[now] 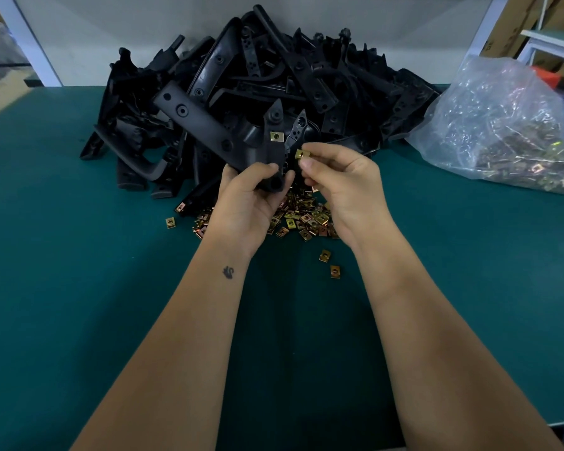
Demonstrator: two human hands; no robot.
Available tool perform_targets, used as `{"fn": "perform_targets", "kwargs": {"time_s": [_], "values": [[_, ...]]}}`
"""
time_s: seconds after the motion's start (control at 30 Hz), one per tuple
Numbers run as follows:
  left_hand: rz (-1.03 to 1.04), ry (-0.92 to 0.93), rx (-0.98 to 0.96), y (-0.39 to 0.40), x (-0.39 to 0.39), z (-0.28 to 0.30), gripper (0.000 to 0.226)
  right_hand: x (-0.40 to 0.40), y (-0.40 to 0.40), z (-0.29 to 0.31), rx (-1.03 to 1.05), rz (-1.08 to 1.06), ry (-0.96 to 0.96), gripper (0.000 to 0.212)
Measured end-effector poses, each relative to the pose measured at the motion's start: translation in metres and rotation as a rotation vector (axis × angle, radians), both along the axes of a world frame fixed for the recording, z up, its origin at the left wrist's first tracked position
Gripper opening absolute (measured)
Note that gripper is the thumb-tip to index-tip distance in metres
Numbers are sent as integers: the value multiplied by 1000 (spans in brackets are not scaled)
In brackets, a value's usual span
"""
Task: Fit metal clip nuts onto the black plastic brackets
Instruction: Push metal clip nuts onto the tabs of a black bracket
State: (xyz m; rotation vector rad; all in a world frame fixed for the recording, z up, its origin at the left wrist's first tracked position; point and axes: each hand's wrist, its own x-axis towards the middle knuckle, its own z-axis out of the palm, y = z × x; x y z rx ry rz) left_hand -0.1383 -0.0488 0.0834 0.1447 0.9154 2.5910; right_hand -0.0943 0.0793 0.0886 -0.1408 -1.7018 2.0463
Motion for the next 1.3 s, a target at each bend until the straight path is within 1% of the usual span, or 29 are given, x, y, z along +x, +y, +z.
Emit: {"fn": "perform_targets", "kwargs": {"time_s": [0.13,0.27,0.43,0.6,0.7,0.83,0.9,0.97,1.07,1.2,1.3], "values": [[-23,5,54,-1,-1,0,26,1,0,1,13,16,8,22],[-51,49,41,-1,-1,-1,28,1,-2,2,7,7,-31,12],[-121,105,14,-1,0,-2,21,1,-4,2,45,13,-95,17],[-129,102,18,-3,-1,-3,30,1,-6,4,68,43,-108,18],[-124,104,-12,-4,-2,-3,26,1,-7,4,108,76,-94,22],[-116,106,-39,-5,-2,-3,30,2,-7,4,138,90,-81,21],[-113,133,-111,-5,-1,-4,28,2,-8,4,150,80,-86,19],[-121,166,-193,-6,-1,-4,33,2,-9,3,154,67,-91,16],[-139,190,-226,-7,-1,-4,37,2,-9,4,108,73,-82,16],[-163,189,-180,-8,0,-3,36,4,-9,6,-18,139,-64,15],[-156,192,-179,-9,0,-3,38,4,-9,6,-47,157,-56,14]]}}
